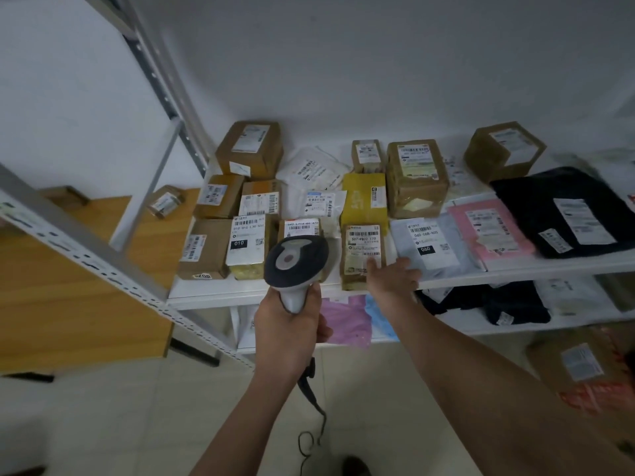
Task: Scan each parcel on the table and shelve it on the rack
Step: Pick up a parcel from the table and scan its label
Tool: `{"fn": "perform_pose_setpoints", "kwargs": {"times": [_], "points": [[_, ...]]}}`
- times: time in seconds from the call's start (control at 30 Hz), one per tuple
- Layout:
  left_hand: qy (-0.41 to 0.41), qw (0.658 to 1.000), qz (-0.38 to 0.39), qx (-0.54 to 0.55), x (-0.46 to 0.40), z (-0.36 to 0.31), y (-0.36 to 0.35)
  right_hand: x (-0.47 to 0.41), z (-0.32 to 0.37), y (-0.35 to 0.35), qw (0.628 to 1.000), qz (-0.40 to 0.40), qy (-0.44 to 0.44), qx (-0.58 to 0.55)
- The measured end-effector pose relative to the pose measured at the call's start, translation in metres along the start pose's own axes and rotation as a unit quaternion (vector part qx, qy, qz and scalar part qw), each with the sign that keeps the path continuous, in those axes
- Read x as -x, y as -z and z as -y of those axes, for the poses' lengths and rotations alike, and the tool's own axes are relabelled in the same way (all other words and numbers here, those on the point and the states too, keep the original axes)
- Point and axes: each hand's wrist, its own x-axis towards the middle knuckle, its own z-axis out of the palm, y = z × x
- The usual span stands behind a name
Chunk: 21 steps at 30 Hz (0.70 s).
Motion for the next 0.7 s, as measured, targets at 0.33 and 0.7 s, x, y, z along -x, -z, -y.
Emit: {"fn": "perform_pose_setpoints", "kwargs": {"times": [0.33, 0.7], "points": [[-0.024, 0.998, -0.060, 0.018, 0.008, 0.007, 0.079, 0.085, 0.054, -0.040, 0.910, -0.059, 0.387, 0.136], [-0.058, 0.988, -0.137, 0.042, -0.001, 0.034, 0.301, 0.260, 0.103, -0.205, 0.809, 0.028, 0.553, 0.196]]}}
